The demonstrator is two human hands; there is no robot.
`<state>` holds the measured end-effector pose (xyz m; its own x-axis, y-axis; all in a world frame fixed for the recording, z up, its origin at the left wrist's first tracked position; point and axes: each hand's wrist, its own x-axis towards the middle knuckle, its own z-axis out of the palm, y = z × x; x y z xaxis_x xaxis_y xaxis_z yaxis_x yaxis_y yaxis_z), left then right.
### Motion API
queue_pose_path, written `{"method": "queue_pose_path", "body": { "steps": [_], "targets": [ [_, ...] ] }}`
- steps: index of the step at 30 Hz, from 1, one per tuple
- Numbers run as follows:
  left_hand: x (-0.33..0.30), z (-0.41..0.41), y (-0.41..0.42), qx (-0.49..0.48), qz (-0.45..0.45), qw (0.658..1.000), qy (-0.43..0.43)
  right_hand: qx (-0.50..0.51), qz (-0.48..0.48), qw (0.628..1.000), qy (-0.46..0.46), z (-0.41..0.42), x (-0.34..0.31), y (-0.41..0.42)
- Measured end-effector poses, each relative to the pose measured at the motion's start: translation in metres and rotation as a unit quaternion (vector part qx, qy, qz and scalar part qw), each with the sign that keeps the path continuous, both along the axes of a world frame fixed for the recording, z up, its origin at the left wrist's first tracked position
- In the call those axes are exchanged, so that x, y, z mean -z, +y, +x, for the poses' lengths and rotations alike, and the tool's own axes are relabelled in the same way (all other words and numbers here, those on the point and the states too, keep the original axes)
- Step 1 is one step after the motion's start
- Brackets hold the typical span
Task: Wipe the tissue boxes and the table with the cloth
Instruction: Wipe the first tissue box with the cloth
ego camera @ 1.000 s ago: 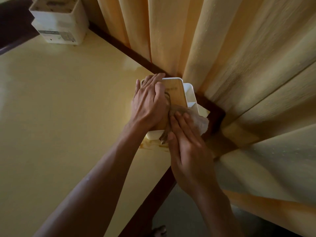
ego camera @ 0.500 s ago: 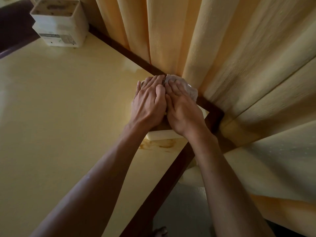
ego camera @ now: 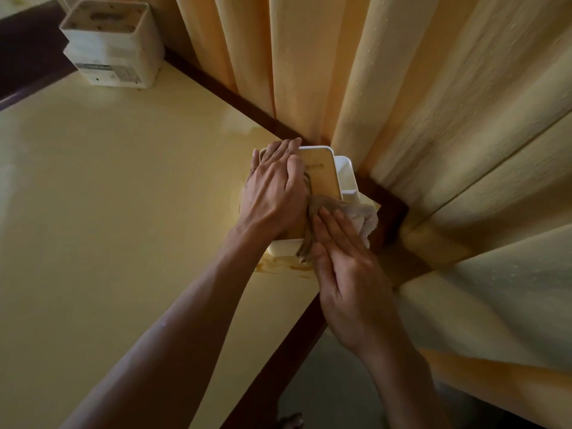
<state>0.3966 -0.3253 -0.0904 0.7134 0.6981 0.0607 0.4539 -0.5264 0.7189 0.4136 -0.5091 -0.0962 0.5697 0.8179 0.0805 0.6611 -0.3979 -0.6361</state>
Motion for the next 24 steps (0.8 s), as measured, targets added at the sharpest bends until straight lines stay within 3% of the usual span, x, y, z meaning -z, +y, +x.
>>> {"method": "queue_pose_path", "body": {
  "steps": [4,10,16,19,21,24],
  "targets": [
    [0.002,-0.001,0.001,0.009,0.012,1.0,0.001,0.002,-0.003,1.0,-0.031,0.007,-0.001,0.008],
    [0.005,0.0,0.002,0.01,0.029,0.999,0.008,-0.012,-0.008,1.0,0.026,0.038,0.0,0.053],
    [0.004,-0.001,0.002,0.017,0.031,0.999,-0.002,-0.047,-0.001,0.999,0.009,0.065,0.002,0.077],
    [0.002,-0.002,0.001,0.017,0.026,0.999,-0.005,-0.054,0.03,0.996,0.071,0.069,-0.006,0.073],
    [0.0,-0.002,0.0,0.026,0.021,0.999,-0.005,-0.023,0.087,0.988,0.127,0.074,-0.017,0.07],
    [-0.002,-0.003,0.001,0.027,0.019,0.999,-0.003,0.082,0.104,0.989,0.058,0.086,-0.02,0.079]
  ]
}}
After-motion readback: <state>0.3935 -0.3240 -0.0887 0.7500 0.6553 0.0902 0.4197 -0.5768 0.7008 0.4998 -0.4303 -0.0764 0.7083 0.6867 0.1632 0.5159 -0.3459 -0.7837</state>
